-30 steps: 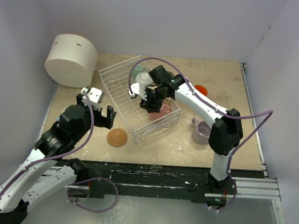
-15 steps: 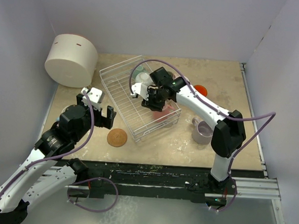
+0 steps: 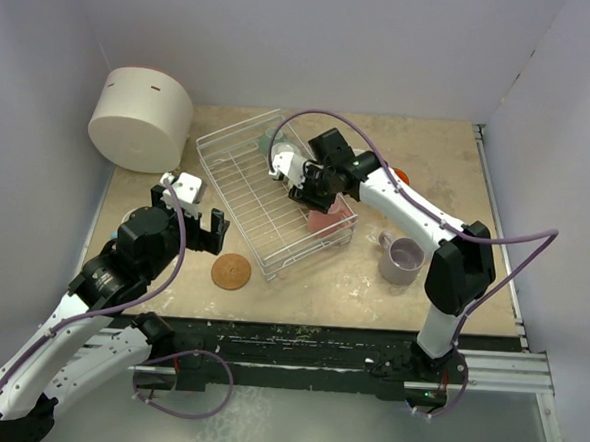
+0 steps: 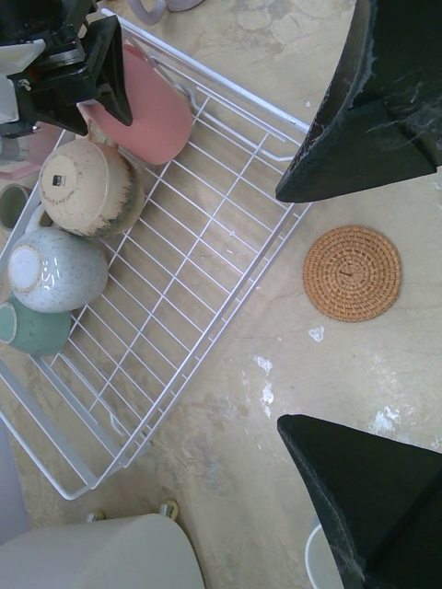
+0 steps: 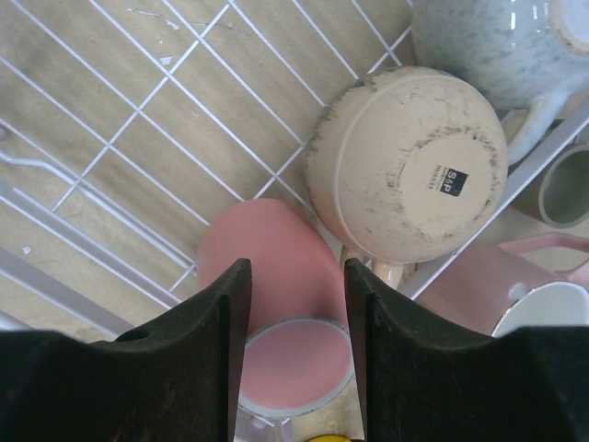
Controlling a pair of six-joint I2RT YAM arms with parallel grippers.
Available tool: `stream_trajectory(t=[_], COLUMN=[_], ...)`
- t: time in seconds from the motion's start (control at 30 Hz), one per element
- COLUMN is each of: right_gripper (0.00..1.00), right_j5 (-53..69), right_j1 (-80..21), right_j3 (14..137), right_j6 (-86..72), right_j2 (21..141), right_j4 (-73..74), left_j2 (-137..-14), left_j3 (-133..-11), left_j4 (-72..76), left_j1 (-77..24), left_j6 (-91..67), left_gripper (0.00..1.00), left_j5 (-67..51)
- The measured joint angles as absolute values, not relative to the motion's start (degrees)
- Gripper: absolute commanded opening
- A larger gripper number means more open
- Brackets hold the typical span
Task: Load the cups into the dish rack
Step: Pick up the cup at the center of the board.
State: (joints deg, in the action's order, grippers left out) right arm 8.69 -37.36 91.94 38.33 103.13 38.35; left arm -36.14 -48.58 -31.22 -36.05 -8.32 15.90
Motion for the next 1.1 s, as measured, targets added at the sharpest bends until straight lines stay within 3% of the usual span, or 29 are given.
stream_trajectory(t=[0.33,0.77,1.1], right_gripper=[0.58,0.59,0.59], right_j5=[11.8,29.3,44.6], right_j1=[-34.0,-31.1,-23.8], right_j3=[91.7,90.9,80.9], right_j6=[36.1,36.2,35.2], right_j2=[101.4,95.5,85.3], right_j4=[37.5,39.4,35.4], left_j2=[-36.1,-36.4,-36.9], left_j3=[-48.6,-48.6,-48.6], left_j4=[-31.3,-31.4,-31.4], left_j1=[-36.1,-36.1,-36.1], left_j6=[-8.3,-8.3,-8.3], left_gripper=[0.99,0.99,0.99], left_j5=[15.9,16.4,16.8])
